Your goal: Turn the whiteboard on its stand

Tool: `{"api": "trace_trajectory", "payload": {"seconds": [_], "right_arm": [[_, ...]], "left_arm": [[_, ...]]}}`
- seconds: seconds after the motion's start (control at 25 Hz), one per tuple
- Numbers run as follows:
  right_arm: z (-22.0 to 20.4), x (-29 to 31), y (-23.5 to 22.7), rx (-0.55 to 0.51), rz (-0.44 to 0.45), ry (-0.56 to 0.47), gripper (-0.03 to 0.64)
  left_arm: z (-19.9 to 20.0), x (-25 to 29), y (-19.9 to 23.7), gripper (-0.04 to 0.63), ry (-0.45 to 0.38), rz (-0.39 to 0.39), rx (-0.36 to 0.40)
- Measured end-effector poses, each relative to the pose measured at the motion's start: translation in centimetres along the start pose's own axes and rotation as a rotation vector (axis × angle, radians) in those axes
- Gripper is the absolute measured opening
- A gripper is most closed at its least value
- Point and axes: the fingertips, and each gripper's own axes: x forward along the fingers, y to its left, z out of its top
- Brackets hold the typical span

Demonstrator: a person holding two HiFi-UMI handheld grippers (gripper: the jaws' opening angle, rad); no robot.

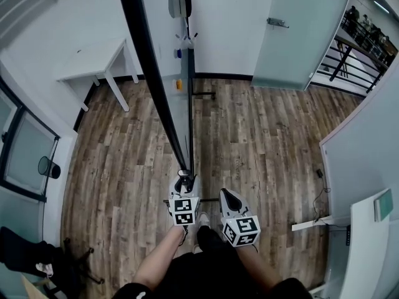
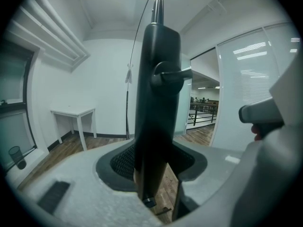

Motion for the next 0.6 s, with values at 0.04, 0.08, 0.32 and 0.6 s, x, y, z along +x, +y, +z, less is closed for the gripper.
{"api": "trace_trajectory", "payload": {"seconds": [0.04, 0.08, 0.32, 0.6], "right_arm": [[-0.1, -0.3, 0.0, 0.000, -0.003, 0.000, 0.014], [-0.1, -0.6, -0.1, 0.001, -0.006, -0.001, 0.014], [-0.9, -2.8, 0.1, 0.009, -0.028, -0.010, 0.014], [-1.8, -5.0, 1.2, -0.002, -0.052, -0.011, 0.014]], "left_arm": [[0.0, -0.1, -0.1, 0.193, 0.003, -0.001, -0.002], [0.0, -0.2, -0.3, 0.193, 0.006, -0.002, -0.004], [-0.9, -1.5, -1.3, 0.193, 0.013, -0.010, 0.000], [-1.4, -2.9, -2.2, 0.193, 0.007, -0.014, -0.004]]}}
